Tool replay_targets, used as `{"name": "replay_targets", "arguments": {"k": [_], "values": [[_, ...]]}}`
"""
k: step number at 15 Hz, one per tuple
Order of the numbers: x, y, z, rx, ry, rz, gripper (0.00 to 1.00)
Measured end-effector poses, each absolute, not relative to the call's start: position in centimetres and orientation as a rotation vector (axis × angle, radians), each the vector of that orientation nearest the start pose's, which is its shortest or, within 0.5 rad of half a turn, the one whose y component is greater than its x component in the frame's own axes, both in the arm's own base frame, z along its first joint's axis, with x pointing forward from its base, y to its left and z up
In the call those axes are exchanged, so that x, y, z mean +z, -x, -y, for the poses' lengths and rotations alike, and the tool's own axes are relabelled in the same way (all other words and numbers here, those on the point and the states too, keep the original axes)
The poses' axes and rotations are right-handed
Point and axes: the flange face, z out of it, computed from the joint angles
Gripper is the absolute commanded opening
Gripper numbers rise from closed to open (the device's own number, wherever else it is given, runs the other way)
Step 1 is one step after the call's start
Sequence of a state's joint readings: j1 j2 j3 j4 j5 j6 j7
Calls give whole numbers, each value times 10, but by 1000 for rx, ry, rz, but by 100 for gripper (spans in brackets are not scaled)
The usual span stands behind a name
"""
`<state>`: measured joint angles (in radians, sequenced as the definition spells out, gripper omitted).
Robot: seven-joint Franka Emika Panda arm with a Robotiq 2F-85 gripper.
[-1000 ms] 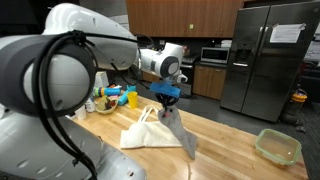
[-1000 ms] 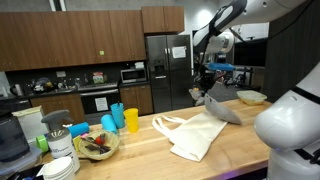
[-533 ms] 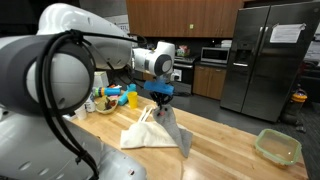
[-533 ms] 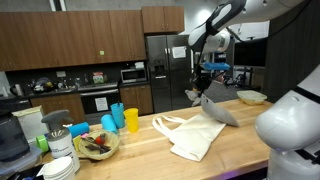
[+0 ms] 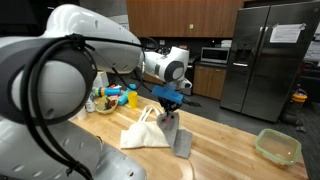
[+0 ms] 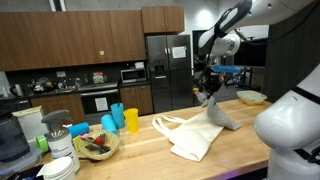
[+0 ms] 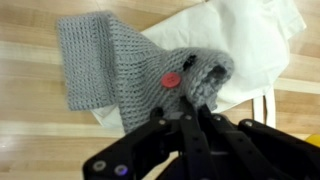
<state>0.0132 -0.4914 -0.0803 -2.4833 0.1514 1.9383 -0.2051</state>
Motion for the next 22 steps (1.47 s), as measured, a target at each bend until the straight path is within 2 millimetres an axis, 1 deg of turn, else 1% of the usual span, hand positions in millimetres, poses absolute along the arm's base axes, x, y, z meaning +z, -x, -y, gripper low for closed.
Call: {"name": "replay_targets", "arguments": {"k": [4, 13, 19, 22], "values": [[445, -382, 58, 60, 2920, 38, 1], [429, -360, 131, 39, 2854, -93, 1], [416, -343, 165, 30, 2818, -168, 1], [412, -340, 171, 26, 2813, -185, 1]]}}
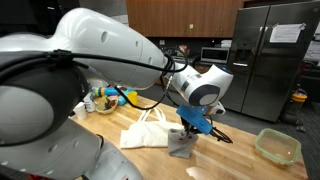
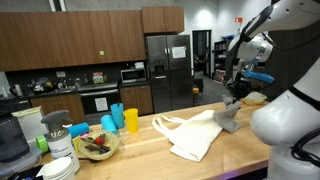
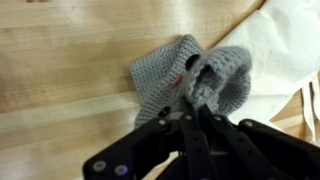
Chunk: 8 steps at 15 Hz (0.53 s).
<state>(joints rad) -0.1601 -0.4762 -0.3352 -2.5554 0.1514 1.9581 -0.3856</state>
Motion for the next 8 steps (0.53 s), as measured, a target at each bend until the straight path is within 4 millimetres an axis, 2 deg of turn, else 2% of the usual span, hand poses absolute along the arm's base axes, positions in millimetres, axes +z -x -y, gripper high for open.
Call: {"name": "replay_targets", "arguments": {"k": [4, 8], "values": [[413, -343, 165, 26, 2823, -165, 1], [416, -351, 148, 34, 2848, -103, 1]]}}
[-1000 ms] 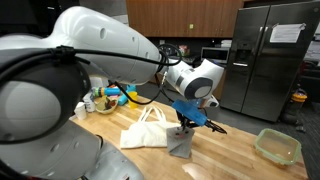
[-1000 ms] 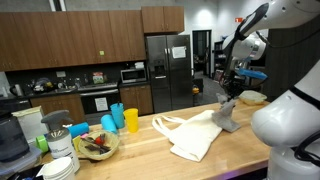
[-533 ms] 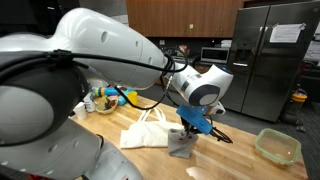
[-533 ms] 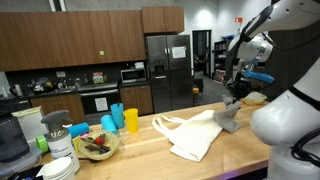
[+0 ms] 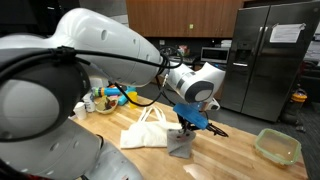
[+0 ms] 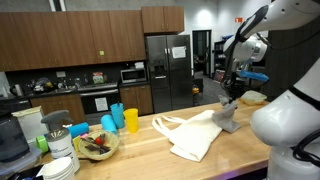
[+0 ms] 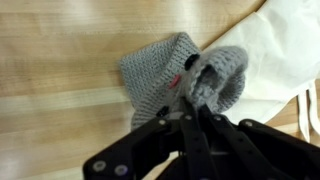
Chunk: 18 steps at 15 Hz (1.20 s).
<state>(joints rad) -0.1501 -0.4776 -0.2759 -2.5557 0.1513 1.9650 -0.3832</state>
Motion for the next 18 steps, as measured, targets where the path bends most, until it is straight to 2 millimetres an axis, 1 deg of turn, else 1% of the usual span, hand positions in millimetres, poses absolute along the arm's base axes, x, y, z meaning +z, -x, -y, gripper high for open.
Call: {"name": "replay_targets", "arguments": {"k": [3, 10, 18], "values": [[419, -359, 127, 41, 2872, -36, 1], [422, -375, 74, 58, 2917, 111, 1], [424, -383, 25, 57, 2951, 258, 1]]}}
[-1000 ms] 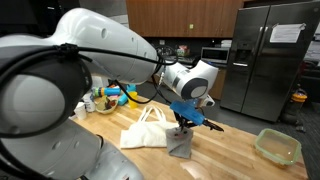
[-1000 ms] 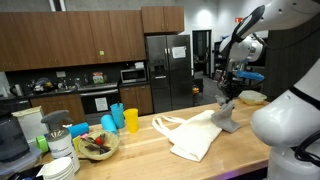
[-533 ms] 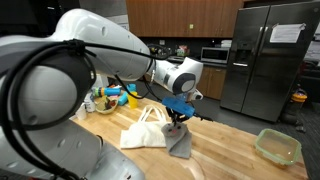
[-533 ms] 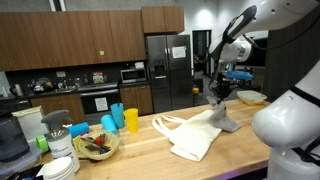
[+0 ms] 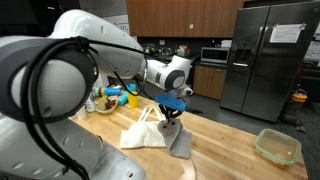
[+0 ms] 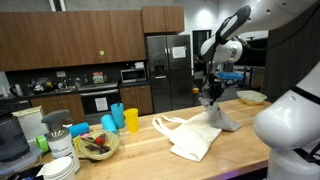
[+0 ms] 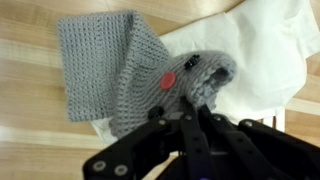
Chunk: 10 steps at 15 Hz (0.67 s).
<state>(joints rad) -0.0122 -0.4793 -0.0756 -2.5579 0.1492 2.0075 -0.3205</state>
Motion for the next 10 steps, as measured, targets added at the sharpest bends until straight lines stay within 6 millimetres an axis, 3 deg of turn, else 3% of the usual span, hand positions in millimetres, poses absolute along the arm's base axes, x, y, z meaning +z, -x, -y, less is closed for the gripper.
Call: {"name": "replay_targets", "arguments": {"k": [10], "values": [[412, -380, 19, 51, 2963, 280, 3]]}}
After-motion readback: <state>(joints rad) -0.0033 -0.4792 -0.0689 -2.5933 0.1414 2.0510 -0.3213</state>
